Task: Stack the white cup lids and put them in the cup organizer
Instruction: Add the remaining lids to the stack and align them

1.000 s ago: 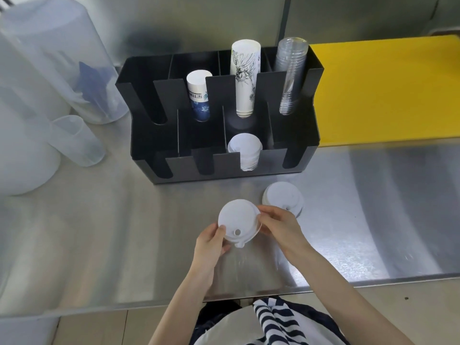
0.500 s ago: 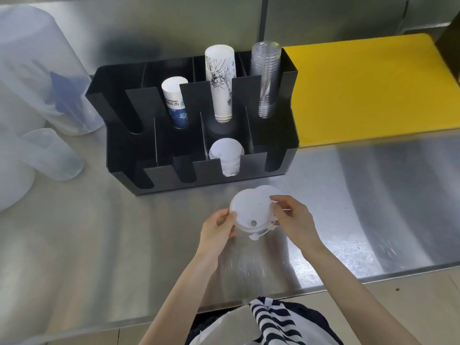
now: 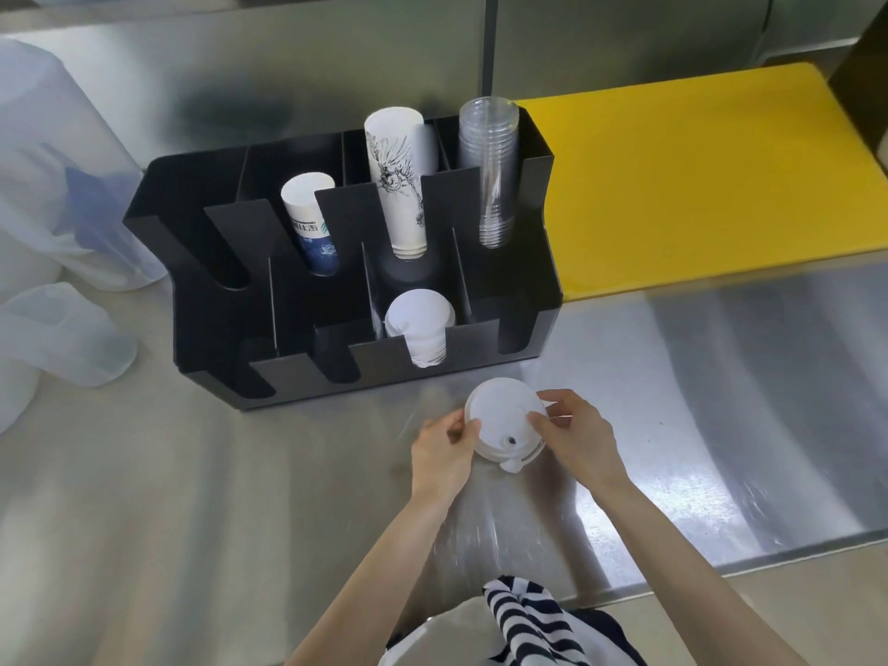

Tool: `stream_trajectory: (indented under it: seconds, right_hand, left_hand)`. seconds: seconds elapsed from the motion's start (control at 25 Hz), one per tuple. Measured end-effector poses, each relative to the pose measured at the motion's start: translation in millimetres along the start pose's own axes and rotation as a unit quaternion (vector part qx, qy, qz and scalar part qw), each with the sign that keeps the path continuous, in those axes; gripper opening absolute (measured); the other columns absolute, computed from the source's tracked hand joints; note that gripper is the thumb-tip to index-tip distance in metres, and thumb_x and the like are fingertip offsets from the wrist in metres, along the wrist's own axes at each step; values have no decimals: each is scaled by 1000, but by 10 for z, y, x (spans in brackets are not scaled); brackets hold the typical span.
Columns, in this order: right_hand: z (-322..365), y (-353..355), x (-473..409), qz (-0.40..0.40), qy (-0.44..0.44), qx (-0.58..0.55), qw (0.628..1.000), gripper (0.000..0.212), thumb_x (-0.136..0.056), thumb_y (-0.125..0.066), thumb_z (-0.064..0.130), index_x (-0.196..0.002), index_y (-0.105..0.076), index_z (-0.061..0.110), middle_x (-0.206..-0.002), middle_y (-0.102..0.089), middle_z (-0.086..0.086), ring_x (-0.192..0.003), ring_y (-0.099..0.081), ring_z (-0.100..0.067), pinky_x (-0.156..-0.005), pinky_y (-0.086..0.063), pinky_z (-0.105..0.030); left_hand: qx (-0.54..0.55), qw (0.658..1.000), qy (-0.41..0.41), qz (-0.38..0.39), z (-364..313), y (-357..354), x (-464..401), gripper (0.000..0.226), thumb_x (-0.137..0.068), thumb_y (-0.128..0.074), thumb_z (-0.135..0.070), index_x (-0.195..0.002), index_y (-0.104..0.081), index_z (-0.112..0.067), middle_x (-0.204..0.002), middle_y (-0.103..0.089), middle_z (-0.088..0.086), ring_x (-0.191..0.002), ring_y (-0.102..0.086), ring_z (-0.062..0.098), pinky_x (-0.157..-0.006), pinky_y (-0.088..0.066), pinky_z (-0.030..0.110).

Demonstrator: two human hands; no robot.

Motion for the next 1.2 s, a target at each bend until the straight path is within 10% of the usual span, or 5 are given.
stream_trajectory:
  seconds: [0.6,0.88,1.2]
  right_hand:
    - [-21,-97,16,31,-43,-48,997,29,-86,-56,20,-114,-59,11,-118,-64,-11,-98,-55,-21,-82,-37,-27]
    - [172,-254,193,47,-20,-111,993,31,-86,-57,27,-115,-57,14,-114,-63,-4,-101,-55,-18,-87,-39,-26]
    - [178,-646,561,219,-65,-141,963,37,-87,-54,35,-99,-64,1,-85,-67,-9,-81,-62,-19,-82,-53,-30]
  left_hand:
    - [99,993,50,29,44,59,-61,22,-87,-56,-26,-107,-60,-17,-109,-62,3,-103,-58,20,-100,-47,39]
    - [299,949,103,19,135,375,108,14,-88,-57,-19,-100,-52,-16,-115,-59,11,-107,-62,28,-66,-58,25]
    - [378,921,97,9,315,589,249,31,-88,-55,-22,-116,-51,-9,-126,-57,15,-113,-59,30,-74,-56,29]
Point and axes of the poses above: each hand's wrist, its own x-axis away from the middle knuckle, its own y-axis out of the back of the hand, z = x × y, the point moved 2 cm from there along -x, towards the middle knuckle
